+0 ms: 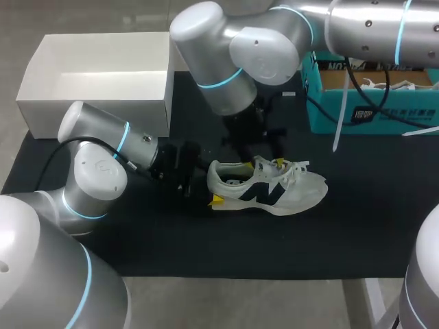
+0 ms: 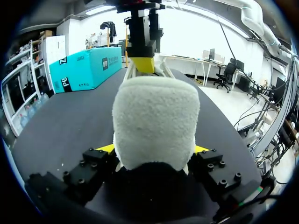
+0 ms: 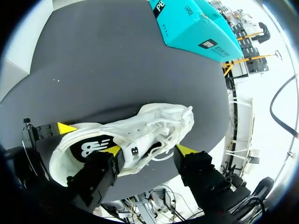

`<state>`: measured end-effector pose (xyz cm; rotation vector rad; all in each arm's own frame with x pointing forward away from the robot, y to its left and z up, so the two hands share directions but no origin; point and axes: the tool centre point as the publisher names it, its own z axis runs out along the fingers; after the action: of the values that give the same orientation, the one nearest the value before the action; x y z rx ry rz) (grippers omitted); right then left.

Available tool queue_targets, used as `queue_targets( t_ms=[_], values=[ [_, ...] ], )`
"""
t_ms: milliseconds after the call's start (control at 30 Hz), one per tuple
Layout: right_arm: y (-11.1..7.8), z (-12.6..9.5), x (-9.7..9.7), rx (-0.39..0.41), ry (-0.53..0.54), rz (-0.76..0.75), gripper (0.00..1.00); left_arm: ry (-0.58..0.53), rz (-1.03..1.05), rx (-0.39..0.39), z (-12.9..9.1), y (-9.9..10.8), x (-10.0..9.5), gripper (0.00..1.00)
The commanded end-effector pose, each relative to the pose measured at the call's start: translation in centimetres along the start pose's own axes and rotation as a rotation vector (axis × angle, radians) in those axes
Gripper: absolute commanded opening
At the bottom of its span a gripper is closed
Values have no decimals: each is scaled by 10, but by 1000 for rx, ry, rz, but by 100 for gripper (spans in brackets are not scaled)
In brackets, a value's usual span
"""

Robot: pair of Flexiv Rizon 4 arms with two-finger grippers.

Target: Take the shoe out of the shoebox, open the shoe tongue, remove and reinsert the insole, then place the shoe into the shoebox

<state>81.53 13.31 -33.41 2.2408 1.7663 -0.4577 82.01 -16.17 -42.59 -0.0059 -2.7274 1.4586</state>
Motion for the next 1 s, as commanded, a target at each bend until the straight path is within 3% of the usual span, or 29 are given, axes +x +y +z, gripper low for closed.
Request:
queue_targets(
  t_ms=[33,333,1000],
  values=[
    [2,3,-3,2,12,-5,0,-1,-1,-4,0,1,-1,0],
    [1,3,-11,1,47,4,0,-1,-1,-4,0,1,-1,0],
    [-8,3,-84,-3,49,137,0,-1,-1,-4,0,1,-1,0]
  ],
)
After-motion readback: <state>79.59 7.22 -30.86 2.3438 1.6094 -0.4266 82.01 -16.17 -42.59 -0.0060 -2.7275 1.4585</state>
